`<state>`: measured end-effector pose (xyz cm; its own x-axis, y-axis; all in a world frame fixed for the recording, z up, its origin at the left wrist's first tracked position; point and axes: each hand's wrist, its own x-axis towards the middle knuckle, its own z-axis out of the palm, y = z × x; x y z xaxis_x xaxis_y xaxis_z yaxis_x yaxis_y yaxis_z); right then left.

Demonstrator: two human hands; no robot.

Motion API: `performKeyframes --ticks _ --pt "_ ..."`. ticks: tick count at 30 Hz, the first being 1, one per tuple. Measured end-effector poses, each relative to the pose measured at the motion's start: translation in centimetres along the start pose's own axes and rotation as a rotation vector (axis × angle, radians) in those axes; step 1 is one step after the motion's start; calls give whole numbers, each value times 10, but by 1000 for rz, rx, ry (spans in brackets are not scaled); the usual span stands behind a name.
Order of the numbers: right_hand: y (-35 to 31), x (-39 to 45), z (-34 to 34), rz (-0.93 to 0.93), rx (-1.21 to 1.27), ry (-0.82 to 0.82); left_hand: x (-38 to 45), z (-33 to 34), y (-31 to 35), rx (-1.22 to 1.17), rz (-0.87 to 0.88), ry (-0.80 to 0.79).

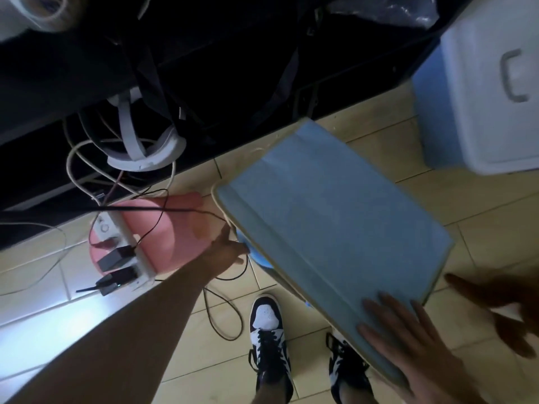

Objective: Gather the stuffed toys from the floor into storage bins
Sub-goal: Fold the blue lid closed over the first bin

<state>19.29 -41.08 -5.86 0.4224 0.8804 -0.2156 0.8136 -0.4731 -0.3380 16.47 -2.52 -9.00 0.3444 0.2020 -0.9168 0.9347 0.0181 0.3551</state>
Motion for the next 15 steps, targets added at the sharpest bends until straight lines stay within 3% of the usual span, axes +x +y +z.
performKeyframes --ticks 3,8,12,15 --pt "-17 17 10 -91 -118 -23 -8 16 8 -168 -100 -25" --pt "-36 30 33 -73 -141 -149 -6 38 10 -373 -43 -33" --pt "-40 42 40 92 -193 -212 -3 60 22 -404 4 18" --pt "-47 53 50 150 -214 -179 -9 70 22 -662 3 17"
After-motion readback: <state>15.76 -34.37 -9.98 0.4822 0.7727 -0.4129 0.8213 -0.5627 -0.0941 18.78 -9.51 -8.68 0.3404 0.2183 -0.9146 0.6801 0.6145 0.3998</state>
